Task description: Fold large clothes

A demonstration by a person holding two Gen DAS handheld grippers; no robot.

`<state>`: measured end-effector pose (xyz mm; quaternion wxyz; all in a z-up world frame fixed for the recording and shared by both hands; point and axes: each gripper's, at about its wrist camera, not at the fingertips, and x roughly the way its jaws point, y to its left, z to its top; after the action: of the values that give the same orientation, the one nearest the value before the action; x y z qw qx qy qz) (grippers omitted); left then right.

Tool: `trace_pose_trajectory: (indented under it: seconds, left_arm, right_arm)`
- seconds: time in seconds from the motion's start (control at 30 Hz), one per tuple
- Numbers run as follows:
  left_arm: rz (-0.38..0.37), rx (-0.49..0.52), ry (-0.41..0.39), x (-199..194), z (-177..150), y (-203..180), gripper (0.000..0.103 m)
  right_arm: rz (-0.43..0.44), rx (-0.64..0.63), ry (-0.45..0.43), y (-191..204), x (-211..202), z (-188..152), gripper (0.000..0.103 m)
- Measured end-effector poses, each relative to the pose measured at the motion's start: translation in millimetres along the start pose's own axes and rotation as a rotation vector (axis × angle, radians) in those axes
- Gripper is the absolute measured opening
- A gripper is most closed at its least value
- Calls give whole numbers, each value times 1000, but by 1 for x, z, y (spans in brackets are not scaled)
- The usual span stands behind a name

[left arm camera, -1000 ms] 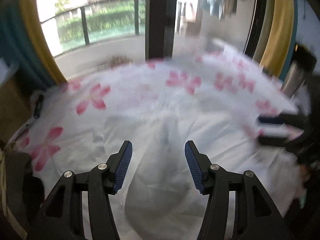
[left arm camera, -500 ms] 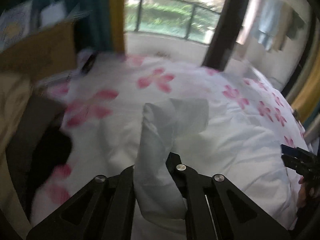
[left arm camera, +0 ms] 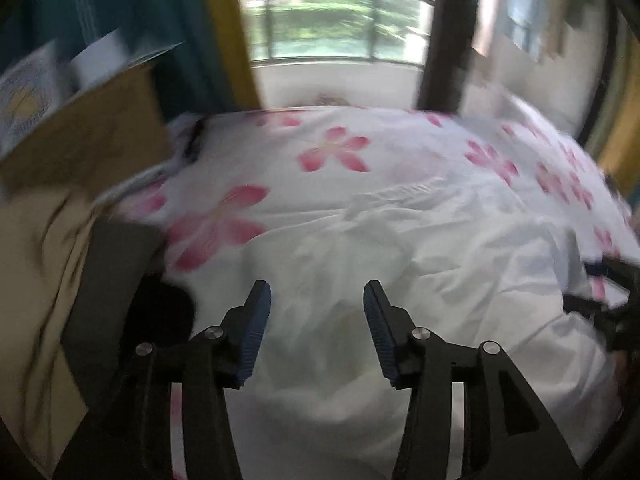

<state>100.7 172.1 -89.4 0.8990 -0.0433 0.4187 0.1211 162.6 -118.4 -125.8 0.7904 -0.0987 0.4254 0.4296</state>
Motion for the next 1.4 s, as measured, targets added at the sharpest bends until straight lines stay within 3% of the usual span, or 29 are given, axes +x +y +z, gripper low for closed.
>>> trace_pose_trajectory:
  seconds: [0.1, 0.2, 0.3, 0.43, 0.5, 0.63, 0.8, 0.93, 1.07, 1.13, 1.17, 1.4]
  left_arm:
    - [-21, 88, 59, 20, 7, -12, 51]
    - [29, 156, 106, 45, 10, -17, 51]
    - [22, 58, 77, 49, 18, -2, 51]
    - [98, -95, 23, 51, 31, 27, 51]
    - [102, -163, -6, 41, 36, 40, 51]
    - [26, -134, -32, 14, 32, 31, 51]
    - [-164, -32, 67, 0, 0, -6, 51]
    - [-206, 4, 155, 7, -25, -25, 51]
    - [-209, 7, 142, -3, -42, -27, 51]
    - [-204, 26, 121, -7, -46, -28, 40]
    - [-195, 56, 106, -12, -48, -31, 11]
    - [-212, 28, 13, -49, -56, -27, 7]
  right_arm:
    - [-12, -6, -23, 0, -5, 3, 77]
    - [-19, -14, -38, 0, -10, 5, 77]
    - [-24, -15, -43, 0, -11, 5, 77]
    - [-29, -6, -46, -2, -10, 6, 77]
    - [-35, -5, -51, -1, -11, 7, 77]
    - [-44, 0, -64, -2, -14, 8, 77]
    - [-61, 13, -82, -5, -21, 7, 77]
    - [-70, 21, -91, -6, -28, 5, 77]
    - [-79, 20, -93, -7, -35, 0, 77]
    - [-78, 20, -92, -7, -37, -2, 77]
    - [-79, 19, -91, -6, -37, -4, 77]
    - [-84, 9, -68, -2, -40, -16, 77]
